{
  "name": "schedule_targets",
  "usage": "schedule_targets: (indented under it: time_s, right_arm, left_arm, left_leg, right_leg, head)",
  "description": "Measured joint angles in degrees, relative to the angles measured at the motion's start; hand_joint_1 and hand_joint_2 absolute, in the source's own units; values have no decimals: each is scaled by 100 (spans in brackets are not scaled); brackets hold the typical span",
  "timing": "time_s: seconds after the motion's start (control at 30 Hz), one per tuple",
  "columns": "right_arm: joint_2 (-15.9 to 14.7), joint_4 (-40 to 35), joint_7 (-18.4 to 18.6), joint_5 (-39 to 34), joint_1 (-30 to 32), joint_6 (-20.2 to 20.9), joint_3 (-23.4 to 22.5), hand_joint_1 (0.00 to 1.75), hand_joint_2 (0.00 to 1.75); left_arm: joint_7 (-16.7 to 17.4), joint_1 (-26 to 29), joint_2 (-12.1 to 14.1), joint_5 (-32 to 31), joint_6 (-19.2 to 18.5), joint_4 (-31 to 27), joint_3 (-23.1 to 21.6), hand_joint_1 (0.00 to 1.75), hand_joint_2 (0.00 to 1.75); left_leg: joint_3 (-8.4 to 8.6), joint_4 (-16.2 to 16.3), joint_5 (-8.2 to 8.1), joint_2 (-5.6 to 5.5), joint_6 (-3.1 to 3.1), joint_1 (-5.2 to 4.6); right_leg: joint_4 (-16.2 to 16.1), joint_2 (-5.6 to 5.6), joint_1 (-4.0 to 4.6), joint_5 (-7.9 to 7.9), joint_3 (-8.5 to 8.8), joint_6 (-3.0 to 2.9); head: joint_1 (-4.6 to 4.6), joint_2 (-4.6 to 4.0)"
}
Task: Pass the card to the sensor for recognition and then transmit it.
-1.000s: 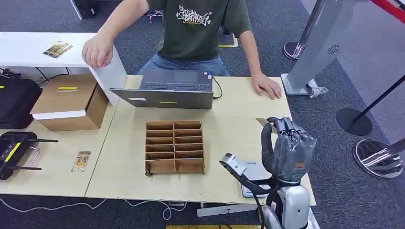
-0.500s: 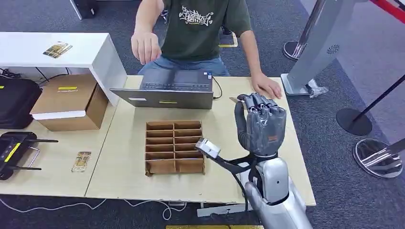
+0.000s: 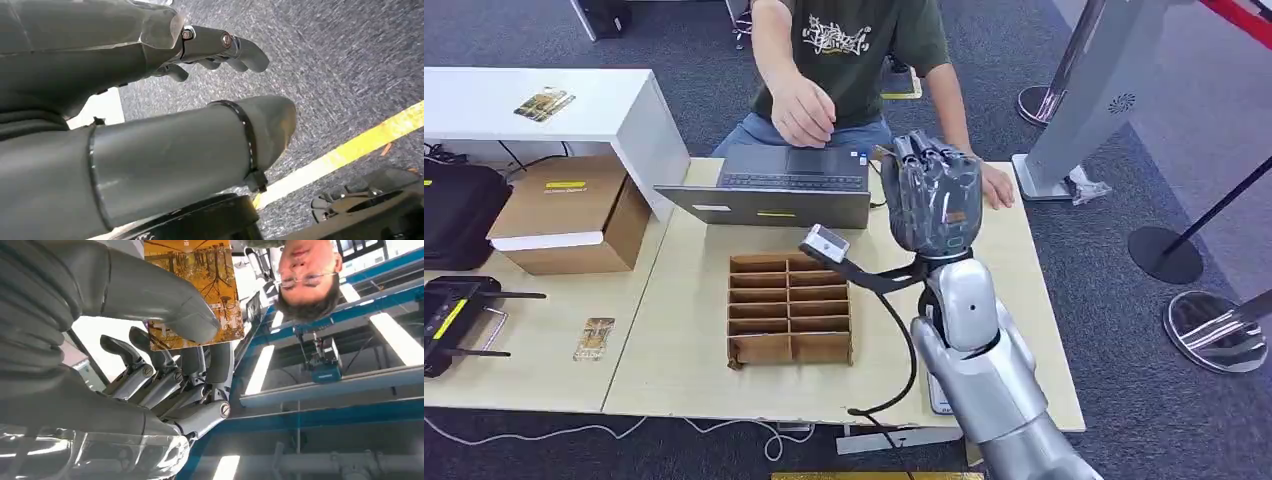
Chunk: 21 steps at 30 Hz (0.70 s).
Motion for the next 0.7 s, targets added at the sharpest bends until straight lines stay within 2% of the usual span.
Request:
schedule_targets:
  time_s: [0.37,0.7]
  right_arm:
    - [345,1084,-37,46,-816,-39,18,175,175]
    - [675,1720,-46,50,-1339,-70,179,175,175]
  left_arm:
    - [52,-39,-24,2,-9,0,-155,0,0]
    - [114,-65,-20,94,-39,0,-238,0,0]
  left_leg:
    - [0,0,1,0,-2,0]
    - [0,0,3,-1,-4,2]
  right_leg:
    - [1,0,0,0,-1,0]
    - [2,0,1,1,-1,-1]
  head:
    - [0,0]
    - [0,0]
